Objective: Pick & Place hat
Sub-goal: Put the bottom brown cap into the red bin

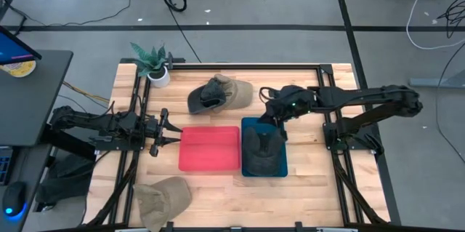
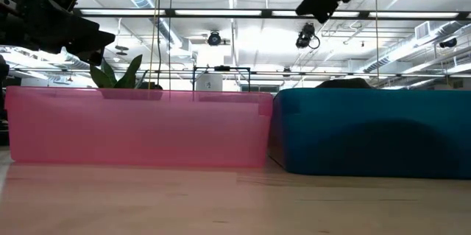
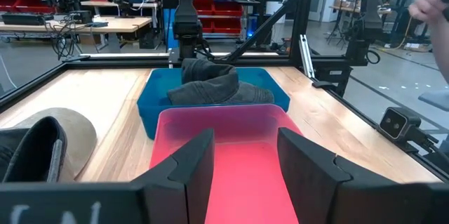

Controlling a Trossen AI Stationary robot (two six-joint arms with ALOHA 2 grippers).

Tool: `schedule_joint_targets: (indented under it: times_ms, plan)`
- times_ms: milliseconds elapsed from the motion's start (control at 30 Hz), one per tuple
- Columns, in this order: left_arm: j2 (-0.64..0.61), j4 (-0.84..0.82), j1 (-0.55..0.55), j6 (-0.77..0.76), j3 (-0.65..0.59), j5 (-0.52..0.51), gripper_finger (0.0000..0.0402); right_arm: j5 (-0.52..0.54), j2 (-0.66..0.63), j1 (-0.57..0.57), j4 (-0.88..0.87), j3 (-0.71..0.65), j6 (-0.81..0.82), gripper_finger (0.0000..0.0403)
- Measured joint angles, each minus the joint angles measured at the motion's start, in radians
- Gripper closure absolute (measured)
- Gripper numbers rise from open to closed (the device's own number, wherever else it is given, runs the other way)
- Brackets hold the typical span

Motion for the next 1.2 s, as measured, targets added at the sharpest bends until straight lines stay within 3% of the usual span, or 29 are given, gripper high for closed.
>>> schedule_joint_targets:
  times_ms: [400, 633, 1000, 1200]
  plan:
    - [0.0, 0.0, 0.0, 0.0, 0.0, 0.0, 0.0241, 0.101, -0.111, 0.0, 0.019, 0.0, 0.057, 0.0389]
    - [0.0, 0.0, 0.0, 0.0, 0.0, 0.0, 0.0241, 0.104, -0.168, 0.009, 0.021, 0.0, 0.096, 0.0389]
    - [0.0, 0.0, 0.0, 0.0, 0.0, 0.0, 0.0241, 0.104, -0.242, 0.119, 0.049, -0.003, 0.079, 0.0389]
    - [0.0, 0.0, 0.0, 0.0, 0.0, 0.0, 0.0241, 0.104, -0.316, 0.161, 0.119, -0.082, 0.037, 0.0389]
